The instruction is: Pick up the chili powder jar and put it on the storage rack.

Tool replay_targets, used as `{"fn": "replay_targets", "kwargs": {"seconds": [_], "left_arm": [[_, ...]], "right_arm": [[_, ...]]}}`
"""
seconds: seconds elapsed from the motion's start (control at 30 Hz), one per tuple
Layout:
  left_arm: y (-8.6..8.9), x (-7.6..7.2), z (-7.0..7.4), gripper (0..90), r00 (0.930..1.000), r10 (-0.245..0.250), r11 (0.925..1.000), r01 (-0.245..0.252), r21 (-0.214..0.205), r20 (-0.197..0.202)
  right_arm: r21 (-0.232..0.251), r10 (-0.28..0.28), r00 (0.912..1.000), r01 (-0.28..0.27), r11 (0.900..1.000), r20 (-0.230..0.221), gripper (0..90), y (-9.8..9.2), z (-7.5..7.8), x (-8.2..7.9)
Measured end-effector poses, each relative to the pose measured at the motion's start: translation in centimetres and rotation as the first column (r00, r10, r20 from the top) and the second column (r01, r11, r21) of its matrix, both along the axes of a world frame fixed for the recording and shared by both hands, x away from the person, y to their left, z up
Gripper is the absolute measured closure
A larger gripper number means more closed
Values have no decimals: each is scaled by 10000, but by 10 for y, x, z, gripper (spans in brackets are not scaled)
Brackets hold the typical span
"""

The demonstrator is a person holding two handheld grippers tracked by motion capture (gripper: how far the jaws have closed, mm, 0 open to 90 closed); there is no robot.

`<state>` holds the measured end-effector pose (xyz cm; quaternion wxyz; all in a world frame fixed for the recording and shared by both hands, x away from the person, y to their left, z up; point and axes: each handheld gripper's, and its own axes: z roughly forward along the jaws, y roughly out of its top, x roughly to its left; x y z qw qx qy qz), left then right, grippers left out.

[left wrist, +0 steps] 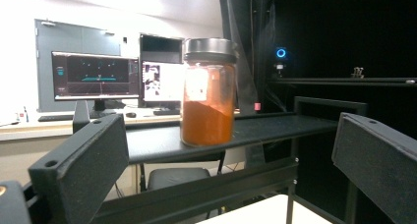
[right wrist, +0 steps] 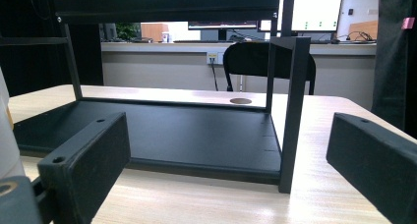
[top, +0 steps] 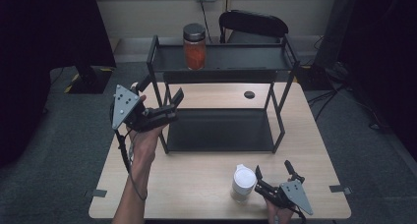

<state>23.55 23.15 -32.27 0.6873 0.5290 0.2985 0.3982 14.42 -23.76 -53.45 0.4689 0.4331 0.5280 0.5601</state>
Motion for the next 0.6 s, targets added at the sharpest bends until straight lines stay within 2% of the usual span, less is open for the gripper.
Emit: {"fn": "replay_targets", "kwargs": {"seconds": [0.03, 0.07, 0.17, 0.23, 0.3, 0.4, 0.43, 0.5, 0.6], "left_arm": [[0, -8, -5, 0, 9999, 72, 9999, -73, 87, 98], [0, -8, -5, 0, 9999, 72, 9999, -73, 87, 98], [1, -18, -17, 0, 9997, 11, 10000, -12, 17, 256], [0, -26, -30, 0, 9992, 94, 9999, -90, -104, 392], [0, -29, -35, 0, 9990, 124, 9999, -120, -104, 422], [0, -37, -48, 0, 9992, 178, 9998, -176, -57, 364], [0, -41, -58, 0, 9992, 252, 9996, -247, -163, 319], [0, -43, -62, 0, 9993, 277, 9995, -273, -161, 269], [-2, -49, -77, 0, 9992, 387, 9992, -387, 25, 92]], "right_arm": [[1, 0, 10000, 0, 10000, 0, 19, 0, 0, 0], [1, 0, 10000, 0, 10000, 0, 19, 0, 0, 0], [-1, 1, 10000, -1, 10000, 0, 19, 0, 0, 0], [-2, 1, 10000, -1, 10000, 3, 19, 0, 0, 0], [-1, -1, 10000, 1, 10000, 2, 19, 0, 0, 0], [3, 0, 10000, 0, 10000, 0, 19, 0, 0, 0], [-2, -1, 10000, 1, 10000, 2, 19, 0, 0, 0], [2, -1, 10000, 1, 10000, 1, 19, 0, 0, 0], [-3, 0, 10000, 0, 10000, 1, 19, 0, 0, 0]]}}
